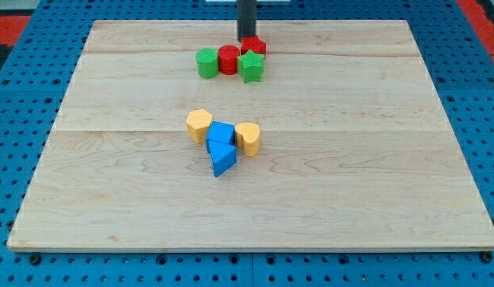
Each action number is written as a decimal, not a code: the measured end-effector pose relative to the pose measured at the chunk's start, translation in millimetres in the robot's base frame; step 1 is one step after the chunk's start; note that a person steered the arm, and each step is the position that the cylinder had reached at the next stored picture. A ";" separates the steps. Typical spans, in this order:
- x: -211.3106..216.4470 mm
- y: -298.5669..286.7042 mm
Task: Move the green blocks towards the center of the board
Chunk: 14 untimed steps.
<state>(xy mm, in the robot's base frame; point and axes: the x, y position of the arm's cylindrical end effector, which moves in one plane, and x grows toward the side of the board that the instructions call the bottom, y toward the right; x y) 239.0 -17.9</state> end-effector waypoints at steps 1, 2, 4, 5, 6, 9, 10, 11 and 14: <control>5.9 -29.1; 25.6 -79.2; 107.8 -11.9; 114.8 20.0; 116.4 34.9; 56.7 87.1; 55.3 59.0; 86.2 35.8; 104.8 -2.0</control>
<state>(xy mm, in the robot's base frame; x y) 343.8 -19.9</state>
